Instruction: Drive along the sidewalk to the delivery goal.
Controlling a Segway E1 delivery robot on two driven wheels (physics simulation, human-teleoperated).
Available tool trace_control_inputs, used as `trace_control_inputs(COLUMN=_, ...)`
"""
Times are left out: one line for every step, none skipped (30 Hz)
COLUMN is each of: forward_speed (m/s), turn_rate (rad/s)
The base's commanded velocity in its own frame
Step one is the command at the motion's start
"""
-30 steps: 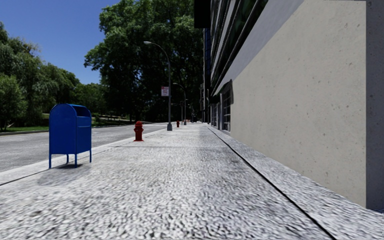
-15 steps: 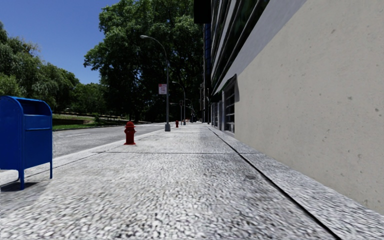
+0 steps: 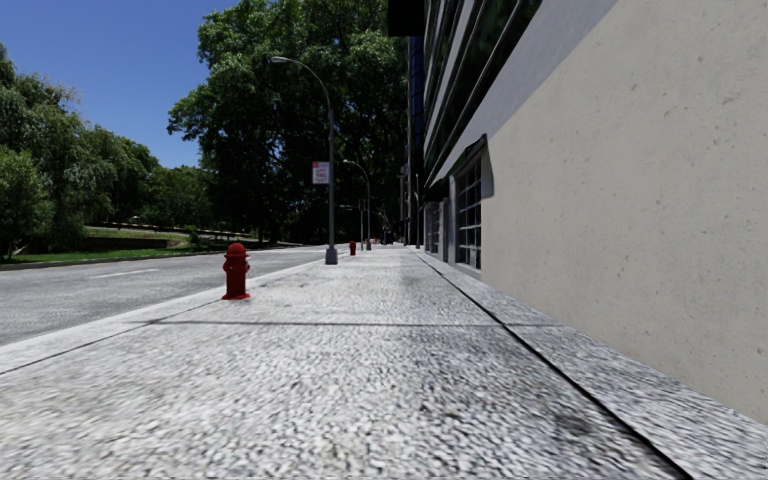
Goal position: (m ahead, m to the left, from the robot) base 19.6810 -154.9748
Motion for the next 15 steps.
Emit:
trace_control_inputs(forward_speed=2.00, turn_rate=0.00)
trace_control_inputs(forward_speed=2.00, turn_rate=0.00)
trace_control_inputs(forward_speed=2.00, turn_rate=0.00)
trace_control_inputs(forward_speed=2.00, turn_rate=0.00)
trace_control_inputs(forward_speed=2.00, turn_rate=0.00)
trace_control_inputs(forward_speed=2.00, turn_rate=0.00)
trace_control_inputs(forward_speed=2.00, turn_rate=0.00)
trace_control_inputs(forward_speed=2.00, turn_rate=0.00)
trace_control_inputs(forward_speed=2.00, turn_rate=0.00)
trace_control_inputs(forward_speed=2.00, turn_rate=0.00)
trace_control_inputs(forward_speed=2.00, turn_rate=0.00)
trace_control_inputs(forward_speed=2.00, turn_rate=0.00)
trace_control_inputs(forward_speed=2.00, turn_rate=0.00)
trace_control_inputs(forward_speed=2.00, turn_rate=0.00)
trace_control_inputs(forward_speed=2.00, turn_rate=0.00)
